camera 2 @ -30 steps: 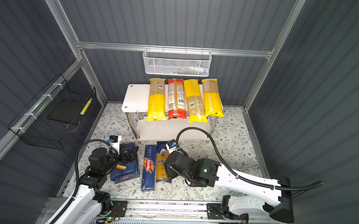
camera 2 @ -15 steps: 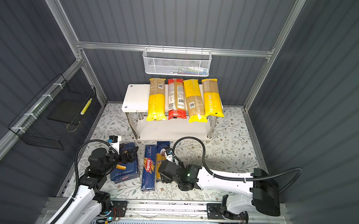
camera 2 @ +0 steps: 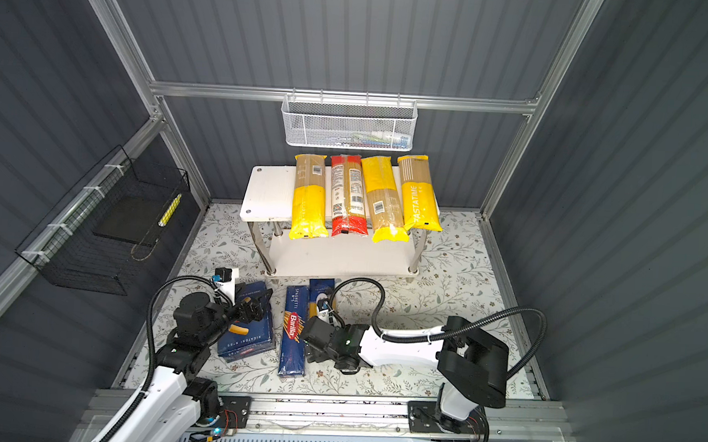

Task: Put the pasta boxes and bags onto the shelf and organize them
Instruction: 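Lower the open right gripper over the yellow Ankara spaghetti bag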

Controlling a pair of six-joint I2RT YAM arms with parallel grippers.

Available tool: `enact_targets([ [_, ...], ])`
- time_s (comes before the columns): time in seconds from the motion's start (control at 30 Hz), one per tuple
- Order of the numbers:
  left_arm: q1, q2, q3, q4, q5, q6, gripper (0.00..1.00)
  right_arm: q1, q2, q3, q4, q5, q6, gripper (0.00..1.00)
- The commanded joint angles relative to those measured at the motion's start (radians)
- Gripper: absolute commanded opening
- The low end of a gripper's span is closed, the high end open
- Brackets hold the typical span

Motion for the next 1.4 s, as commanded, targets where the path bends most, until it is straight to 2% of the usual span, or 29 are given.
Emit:
enact_targets([
  [0.0, 0.001, 0.000, -0.008, -0.003, 0.002, -0.003, 1.00, -0.018, 0.030, 0.020, 0.010, 0.001, 0.009, 0.93],
  [0.57, 0.002, -0.016, -0.014, -0.007, -0.003, -0.003, 1.00, -0.067, 0.155, 0.114, 0.010, -0.038, -0.052, 0.96],
  [1.03, 0.002, -0.014, -0.014, -0.006, -0.002, -0.003, 0.99, -0.098, 0.153, 0.080, -0.051, -0.060, -0.045, 0.96],
  [1.17, 0.001, -0.014, -0.014, -0.006, -0.002, -0.003, 1.00, -0.098, 0.102, 0.006, -0.042, -0.072, -0.046, 0.95],
  [1.37, 0.002, -0.009, -0.012, -0.004, 0.001, -0.003, 1.00, -0.087, -0.059, -0.144, 0.006, -0.143, -0.080, 0.93],
])
